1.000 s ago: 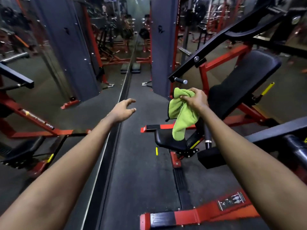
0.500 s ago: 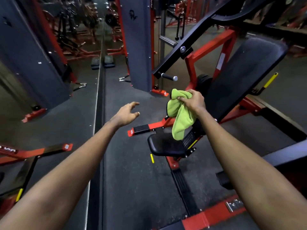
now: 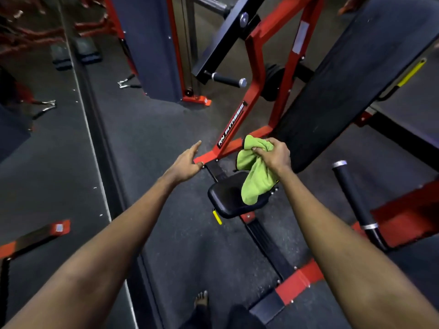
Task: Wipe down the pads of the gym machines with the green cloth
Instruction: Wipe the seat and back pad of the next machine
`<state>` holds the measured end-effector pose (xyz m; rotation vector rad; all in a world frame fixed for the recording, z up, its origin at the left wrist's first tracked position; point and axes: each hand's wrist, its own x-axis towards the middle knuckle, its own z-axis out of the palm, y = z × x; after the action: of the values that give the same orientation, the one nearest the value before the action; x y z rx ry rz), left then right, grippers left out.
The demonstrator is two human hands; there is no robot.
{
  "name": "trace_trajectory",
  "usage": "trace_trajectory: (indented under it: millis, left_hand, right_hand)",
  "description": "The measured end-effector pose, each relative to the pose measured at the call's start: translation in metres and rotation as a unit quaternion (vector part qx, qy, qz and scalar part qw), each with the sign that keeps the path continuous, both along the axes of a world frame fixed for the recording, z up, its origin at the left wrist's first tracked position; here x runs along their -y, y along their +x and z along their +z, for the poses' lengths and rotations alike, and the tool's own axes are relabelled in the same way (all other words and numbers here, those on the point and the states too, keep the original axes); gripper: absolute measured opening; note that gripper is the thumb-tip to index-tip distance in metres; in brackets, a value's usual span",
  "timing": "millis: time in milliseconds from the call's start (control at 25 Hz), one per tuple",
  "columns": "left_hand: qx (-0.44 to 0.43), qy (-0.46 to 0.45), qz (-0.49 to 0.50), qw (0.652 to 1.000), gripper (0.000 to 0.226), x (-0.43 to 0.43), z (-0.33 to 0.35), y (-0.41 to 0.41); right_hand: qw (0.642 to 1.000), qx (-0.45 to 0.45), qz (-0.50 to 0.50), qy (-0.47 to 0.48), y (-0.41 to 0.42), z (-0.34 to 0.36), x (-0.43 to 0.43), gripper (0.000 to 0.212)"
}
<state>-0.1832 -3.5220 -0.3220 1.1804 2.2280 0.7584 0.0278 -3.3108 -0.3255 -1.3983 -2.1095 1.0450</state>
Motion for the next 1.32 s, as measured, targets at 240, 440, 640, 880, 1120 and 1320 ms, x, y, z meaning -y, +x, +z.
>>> trace_trajectory:
  millis: [240, 440, 640, 880, 1120, 1320]
  left_hand:
    - [0.048, -0.023, -0.019, 0.998, 0.073, -0.059, -0.06, -0.048]
    - [0.085, -0.056, -0.025, 0.994, 0.074, -0.105, -0.123, -0.07]
    - [0.128, -0.099, -0.011, 0.987, 0.071, -0.134, -0.19, -0.084]
    - [0.134, -0.206, -0.029, 0.969, 0.06, -0.139, -0.312, -0.101]
    - [0.17, -0.203, -0.051, 0.963, 0.056, -0.109, -0.403, -0.096]
    - [0.218, -0.082, -0.027, 0.972, 0.072, -0.078, -0.458, -0.081]
  right_hand:
    - [0.999, 0.024, -0.034, -0.019, -0.038, -0.045, -0.036, 0.046]
    - [0.996, 0.048, -0.041, -0.059, -0.059, -0.115, -0.064, 0.048]
    - [0.991, 0.074, -0.021, -0.11, -0.078, -0.193, -0.076, 0.049]
    - [0.981, 0.111, -0.013, -0.159, -0.093, -0.307, -0.061, 0.046]
    - [0.962, 0.168, 0.094, -0.195, -0.084, -0.398, -0.005, 0.068]
    - [0.972, 0.198, 0.086, -0.089, -0.086, -0.436, 0.014, 0.073]
